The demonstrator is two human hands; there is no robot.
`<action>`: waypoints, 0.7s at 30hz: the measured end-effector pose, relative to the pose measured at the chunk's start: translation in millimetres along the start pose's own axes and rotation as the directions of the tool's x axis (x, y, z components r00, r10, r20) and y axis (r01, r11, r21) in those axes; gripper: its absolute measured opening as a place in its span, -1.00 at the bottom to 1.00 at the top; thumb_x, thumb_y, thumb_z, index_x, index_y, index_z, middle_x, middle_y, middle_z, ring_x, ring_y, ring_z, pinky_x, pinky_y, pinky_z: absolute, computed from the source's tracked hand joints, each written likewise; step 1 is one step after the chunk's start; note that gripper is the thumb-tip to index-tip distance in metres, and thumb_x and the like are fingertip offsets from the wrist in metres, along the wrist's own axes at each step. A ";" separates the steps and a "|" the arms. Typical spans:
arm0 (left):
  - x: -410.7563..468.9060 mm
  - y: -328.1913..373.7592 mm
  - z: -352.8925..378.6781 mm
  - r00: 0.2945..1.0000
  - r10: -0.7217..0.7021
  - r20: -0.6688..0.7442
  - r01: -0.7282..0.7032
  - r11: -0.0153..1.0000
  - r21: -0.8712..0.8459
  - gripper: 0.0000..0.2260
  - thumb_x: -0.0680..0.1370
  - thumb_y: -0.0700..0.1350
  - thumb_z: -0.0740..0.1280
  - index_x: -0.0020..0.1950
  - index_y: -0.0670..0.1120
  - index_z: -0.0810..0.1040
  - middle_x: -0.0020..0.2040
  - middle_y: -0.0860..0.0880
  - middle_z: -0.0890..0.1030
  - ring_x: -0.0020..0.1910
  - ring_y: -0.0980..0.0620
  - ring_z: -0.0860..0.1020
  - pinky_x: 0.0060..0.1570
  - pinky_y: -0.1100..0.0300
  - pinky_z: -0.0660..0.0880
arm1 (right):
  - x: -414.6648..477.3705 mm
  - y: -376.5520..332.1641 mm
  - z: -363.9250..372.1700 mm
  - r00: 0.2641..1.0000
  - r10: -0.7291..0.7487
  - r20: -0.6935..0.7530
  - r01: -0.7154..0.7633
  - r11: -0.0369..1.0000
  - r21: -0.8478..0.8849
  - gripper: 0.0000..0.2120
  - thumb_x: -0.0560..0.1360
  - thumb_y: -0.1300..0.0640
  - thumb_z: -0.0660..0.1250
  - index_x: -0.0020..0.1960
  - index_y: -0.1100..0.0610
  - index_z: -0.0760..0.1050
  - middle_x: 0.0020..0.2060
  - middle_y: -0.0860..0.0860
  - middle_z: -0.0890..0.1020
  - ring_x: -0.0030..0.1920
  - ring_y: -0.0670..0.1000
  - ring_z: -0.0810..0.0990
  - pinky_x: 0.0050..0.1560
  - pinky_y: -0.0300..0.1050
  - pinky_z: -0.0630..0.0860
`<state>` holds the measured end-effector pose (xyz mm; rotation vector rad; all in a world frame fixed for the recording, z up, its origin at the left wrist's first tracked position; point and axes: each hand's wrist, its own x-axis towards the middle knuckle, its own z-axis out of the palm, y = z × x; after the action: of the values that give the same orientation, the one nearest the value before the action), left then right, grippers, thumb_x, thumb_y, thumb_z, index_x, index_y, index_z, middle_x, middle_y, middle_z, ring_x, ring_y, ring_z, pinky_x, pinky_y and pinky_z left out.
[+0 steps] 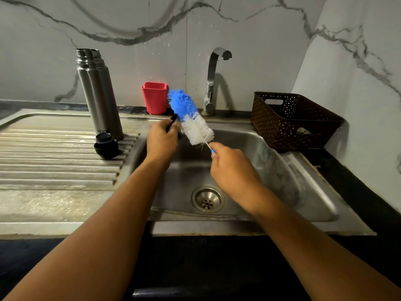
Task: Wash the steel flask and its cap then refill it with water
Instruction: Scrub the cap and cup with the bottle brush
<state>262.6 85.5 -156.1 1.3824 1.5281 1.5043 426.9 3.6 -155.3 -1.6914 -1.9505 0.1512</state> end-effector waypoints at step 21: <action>9.3 9.7 6.0 0.841 -0.473 0.264 0.472 0.402 -0.785 -0.86 0.64 -0.11 0.41 0.02 -0.18 0.60 -0.07 -0.14 0.62 -0.16 0.02 0.59 -0.44 0.27 0.59 | 11.2 -19.8 -1.9 0.910 0.280 0.306 -0.409 0.481 0.776 -0.75 0.71 0.19 0.09 0.20 0.10 0.54 -0.36 0.04 0.34 -0.56 -0.12 0.19 -0.55 -0.31 0.10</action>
<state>268.0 94.5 -145.7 0.3090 0.8235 1.4998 409.7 9.6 -141.6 -1.3559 -1.1973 1.1917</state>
